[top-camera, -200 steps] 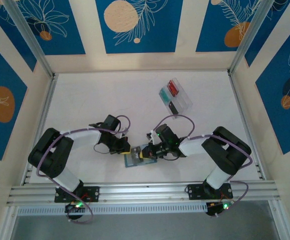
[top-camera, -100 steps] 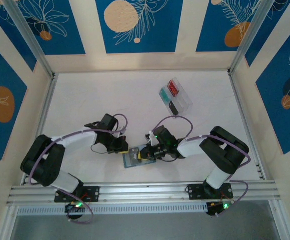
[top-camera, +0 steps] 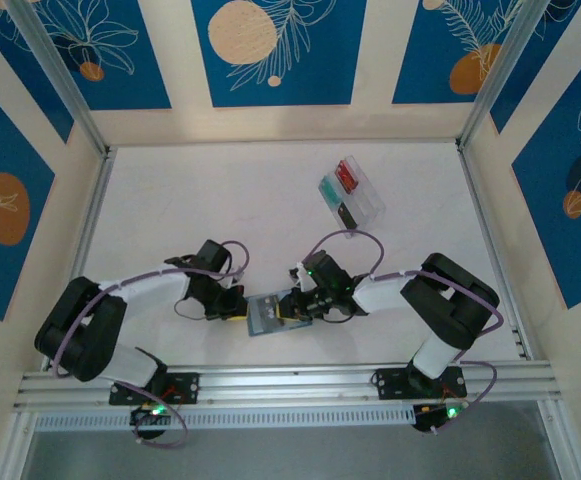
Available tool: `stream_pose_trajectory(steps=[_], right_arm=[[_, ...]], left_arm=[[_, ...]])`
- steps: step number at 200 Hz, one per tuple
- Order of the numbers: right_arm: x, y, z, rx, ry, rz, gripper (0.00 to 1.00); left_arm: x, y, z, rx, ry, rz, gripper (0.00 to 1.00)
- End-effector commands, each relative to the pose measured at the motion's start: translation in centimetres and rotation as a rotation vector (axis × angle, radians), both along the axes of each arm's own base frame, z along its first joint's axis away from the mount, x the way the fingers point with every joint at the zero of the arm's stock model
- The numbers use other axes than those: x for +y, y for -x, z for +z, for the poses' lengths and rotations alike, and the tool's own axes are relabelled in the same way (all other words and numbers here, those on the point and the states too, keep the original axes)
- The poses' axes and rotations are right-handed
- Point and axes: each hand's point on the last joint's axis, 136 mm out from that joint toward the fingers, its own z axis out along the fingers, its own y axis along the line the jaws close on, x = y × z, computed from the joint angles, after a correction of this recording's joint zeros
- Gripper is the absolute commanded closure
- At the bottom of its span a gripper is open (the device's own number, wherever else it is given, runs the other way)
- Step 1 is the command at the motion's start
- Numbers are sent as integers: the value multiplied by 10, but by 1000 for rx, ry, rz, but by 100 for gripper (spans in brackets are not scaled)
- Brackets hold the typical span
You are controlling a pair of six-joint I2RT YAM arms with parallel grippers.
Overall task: Put the credit cards into the card holder
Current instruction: Insert the credit card into the card slot.
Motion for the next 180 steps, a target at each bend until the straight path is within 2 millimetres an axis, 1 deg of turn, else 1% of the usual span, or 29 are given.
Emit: stream_pose_trajectory(steps=[1, 40, 96, 118, 134, 151, 167, 180], right_arm=[[1, 3, 0, -9, 35, 22, 80], [9, 3, 6, -21, 34, 40, 77], [23, 3, 9, -36, 44, 77, 76], [24, 6, 8, -40, 65, 88, 75], [20, 9, 5, -37, 103, 89, 74], [14, 11, 3, -38, 136, 86, 69], [10, 10, 4, -44, 152, 80, 61], [8, 10, 6, -49, 160, 80, 56]], left_arm=[[1, 2, -9, 11, -13, -9, 100], [-6, 0, -15, 16, -10, -18, 100], [-11, 1, -15, 13, -7, -21, 100], [-10, 2, -15, 12, -9, -22, 100], [-10, 1, -14, 10, -9, -20, 100], [-10, 2, -15, 13, -11, -18, 100], [-9, 2, -16, 12, -13, -18, 100], [-9, 2, -16, 12, -16, -19, 100]])
